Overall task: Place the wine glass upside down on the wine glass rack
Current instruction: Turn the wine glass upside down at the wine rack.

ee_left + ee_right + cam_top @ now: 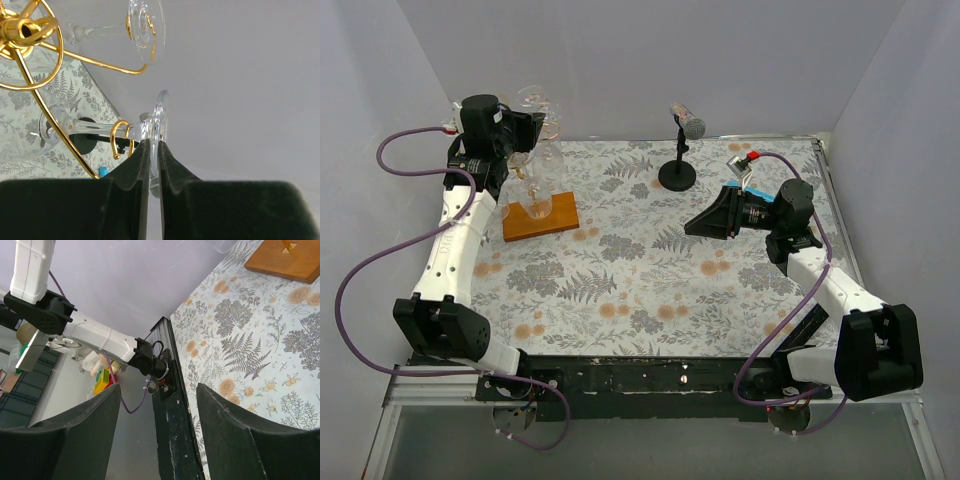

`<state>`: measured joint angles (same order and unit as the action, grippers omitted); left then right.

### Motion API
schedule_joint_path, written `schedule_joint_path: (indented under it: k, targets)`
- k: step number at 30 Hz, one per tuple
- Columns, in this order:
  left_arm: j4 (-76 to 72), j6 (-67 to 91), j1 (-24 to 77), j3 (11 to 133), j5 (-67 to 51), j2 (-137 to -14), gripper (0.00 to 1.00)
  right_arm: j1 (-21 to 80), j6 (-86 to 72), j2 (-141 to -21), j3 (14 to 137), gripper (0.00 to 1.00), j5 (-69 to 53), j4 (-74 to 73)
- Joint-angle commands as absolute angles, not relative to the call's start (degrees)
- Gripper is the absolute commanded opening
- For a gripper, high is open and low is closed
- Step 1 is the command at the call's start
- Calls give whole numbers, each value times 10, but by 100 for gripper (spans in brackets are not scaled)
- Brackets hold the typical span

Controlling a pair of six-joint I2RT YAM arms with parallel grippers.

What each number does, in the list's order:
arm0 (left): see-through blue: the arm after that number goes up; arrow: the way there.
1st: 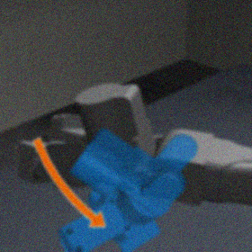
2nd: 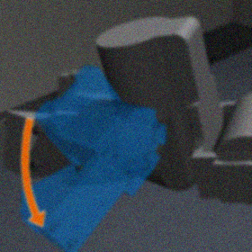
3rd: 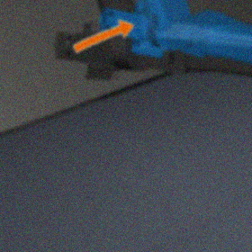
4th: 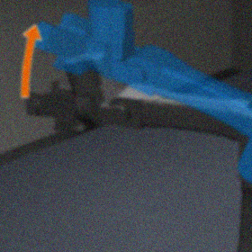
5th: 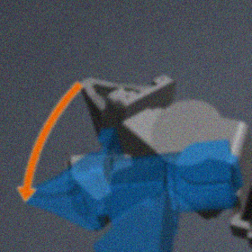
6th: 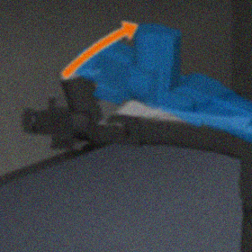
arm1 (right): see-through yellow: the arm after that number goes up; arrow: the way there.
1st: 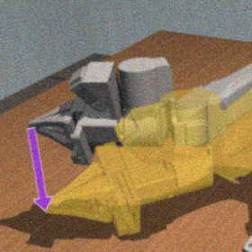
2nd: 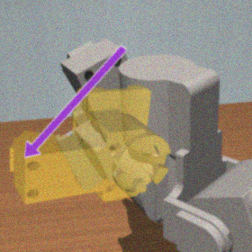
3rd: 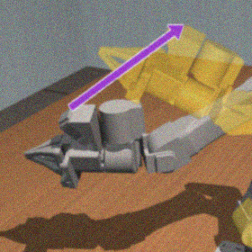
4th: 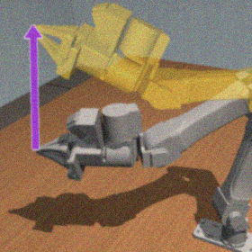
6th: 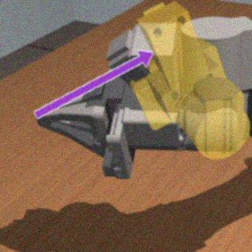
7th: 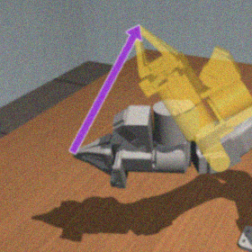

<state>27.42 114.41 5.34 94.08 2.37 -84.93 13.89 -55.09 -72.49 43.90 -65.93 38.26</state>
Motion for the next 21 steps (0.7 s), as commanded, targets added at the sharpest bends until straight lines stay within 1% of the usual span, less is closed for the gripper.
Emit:
schedule_joint_path:
  k: [1, 8, 18, 21]
  targets:
    - [237, 1235, 43, 934, 40, -813, 6, 137, -541, -728, 456, 70, -657, 391]
    - [235, 1236, 42, 929, 39, -809, 14, 137, -539, -728, 457, 70, -656, 389]
    - [234, 1236, 42, 928, 40, -802, 21, 137, -536, -731, 457, 70, -656, 387]
    - [233, 1236, 42, 929, 40, -799, 24, 137, -536, -729, 458, 70, -656, 386]
